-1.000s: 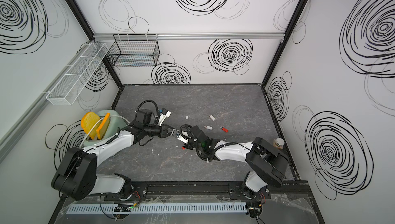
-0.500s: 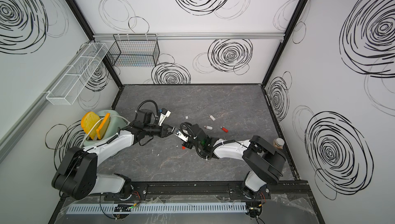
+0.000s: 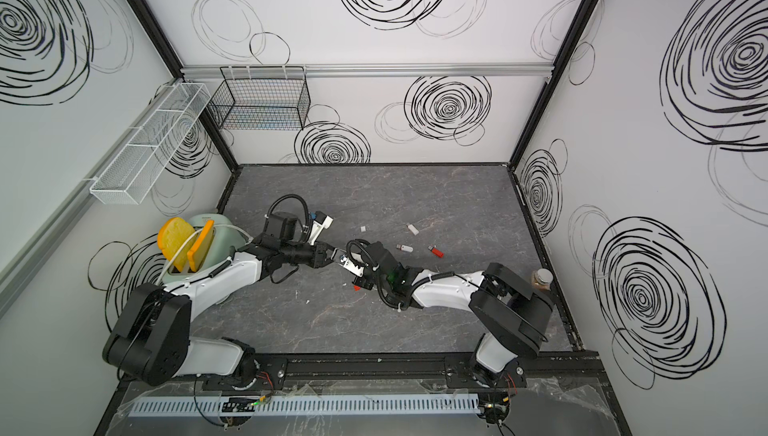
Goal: Close the usb drive cover
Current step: Close the cover of the USB drive, then place the USB drive at the center of the board.
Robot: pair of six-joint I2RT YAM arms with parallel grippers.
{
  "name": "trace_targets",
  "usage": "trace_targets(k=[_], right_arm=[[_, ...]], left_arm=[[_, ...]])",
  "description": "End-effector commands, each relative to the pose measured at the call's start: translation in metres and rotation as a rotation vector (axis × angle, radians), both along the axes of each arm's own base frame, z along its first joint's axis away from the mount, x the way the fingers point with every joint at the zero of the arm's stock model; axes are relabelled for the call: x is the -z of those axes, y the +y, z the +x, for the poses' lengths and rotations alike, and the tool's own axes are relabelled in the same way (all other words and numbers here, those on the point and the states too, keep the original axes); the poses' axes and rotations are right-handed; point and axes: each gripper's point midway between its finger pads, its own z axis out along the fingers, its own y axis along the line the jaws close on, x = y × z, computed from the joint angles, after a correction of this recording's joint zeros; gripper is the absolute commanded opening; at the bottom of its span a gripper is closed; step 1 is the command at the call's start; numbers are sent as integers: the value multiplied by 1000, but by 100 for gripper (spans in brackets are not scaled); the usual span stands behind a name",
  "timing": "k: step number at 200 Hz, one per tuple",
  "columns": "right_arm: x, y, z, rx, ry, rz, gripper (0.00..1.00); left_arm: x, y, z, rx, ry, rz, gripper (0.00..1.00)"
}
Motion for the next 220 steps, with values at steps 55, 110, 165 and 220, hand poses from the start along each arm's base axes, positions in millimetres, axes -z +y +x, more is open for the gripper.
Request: trace_targets(k=[55, 110, 165, 220], right_arm=[[-128, 51, -12, -171, -225, 354, 8], [-129, 45, -8, -121, -282, 345, 9], [-110, 9, 5, -37, -212, 306, 39], [-97, -63, 9, 104, -167, 253, 63]], left_arm=[[14, -19, -20, 89, 79, -12, 0], [12, -16, -18, 74, 77, -14, 0], [-2, -2, 6, -17, 26, 3, 0], [-31, 6, 68, -97, -22, 15, 0]])
